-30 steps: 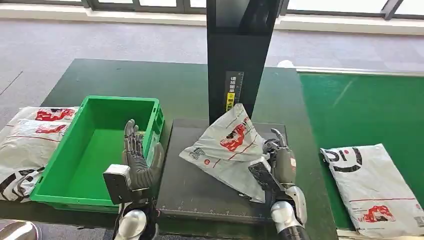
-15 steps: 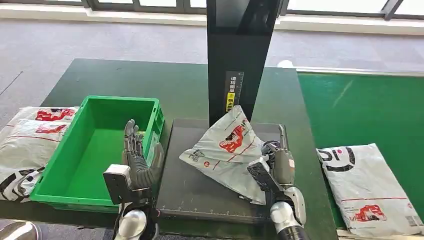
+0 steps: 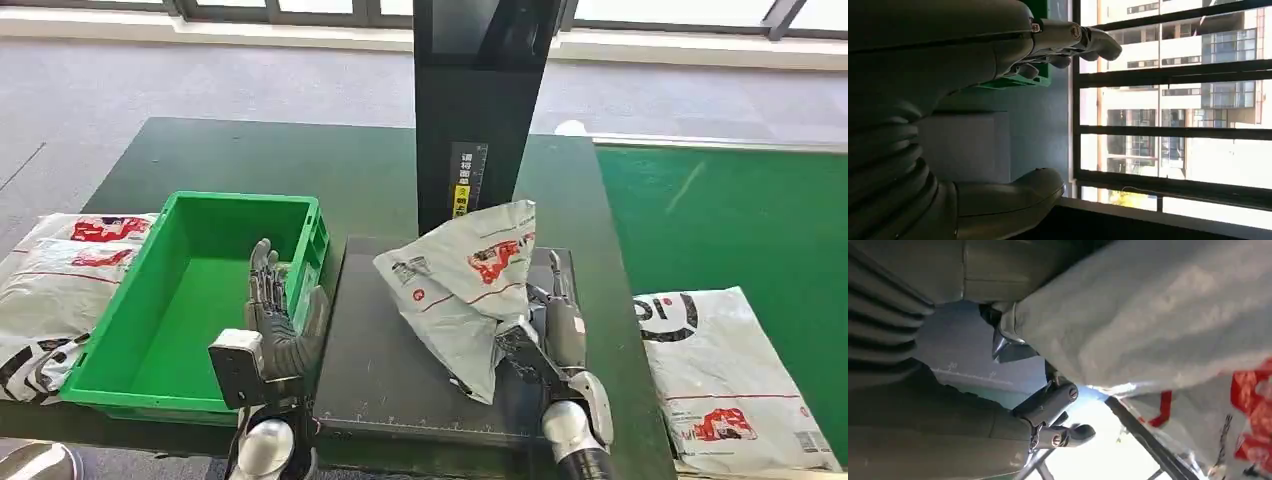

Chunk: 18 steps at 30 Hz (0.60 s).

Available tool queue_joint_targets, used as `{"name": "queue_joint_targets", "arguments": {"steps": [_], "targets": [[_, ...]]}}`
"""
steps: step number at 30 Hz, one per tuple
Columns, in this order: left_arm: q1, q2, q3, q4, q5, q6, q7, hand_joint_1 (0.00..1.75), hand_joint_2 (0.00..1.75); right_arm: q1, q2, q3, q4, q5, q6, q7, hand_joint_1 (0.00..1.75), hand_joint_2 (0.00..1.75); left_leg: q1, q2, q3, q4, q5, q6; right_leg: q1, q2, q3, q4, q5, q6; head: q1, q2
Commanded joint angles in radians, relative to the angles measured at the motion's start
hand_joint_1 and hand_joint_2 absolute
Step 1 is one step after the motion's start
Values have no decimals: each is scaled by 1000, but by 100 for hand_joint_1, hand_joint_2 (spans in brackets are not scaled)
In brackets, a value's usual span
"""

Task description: Moved the parcel from conveyor to table for the left to box.

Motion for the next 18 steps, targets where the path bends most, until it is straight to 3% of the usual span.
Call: {"name": "queue_joint_targets", "arguments": {"steps": [1, 18], "targets": [[9, -19, 31, 52, -5, -2, 3, 0, 175, -52, -9, -138, 67, -77, 71, -46, 0, 0, 0, 1, 3, -2, 0, 0, 0, 0, 3, -2, 0, -1, 0, 0], [5, -18, 35, 59, 1, -14, 3, 0, 175, -48, -9, -132, 96, -31, 80, -29, 0, 0, 0, 2, 4, -2, 0, 0, 0, 1, 3, -3, 0, -1, 0, 0]]}}
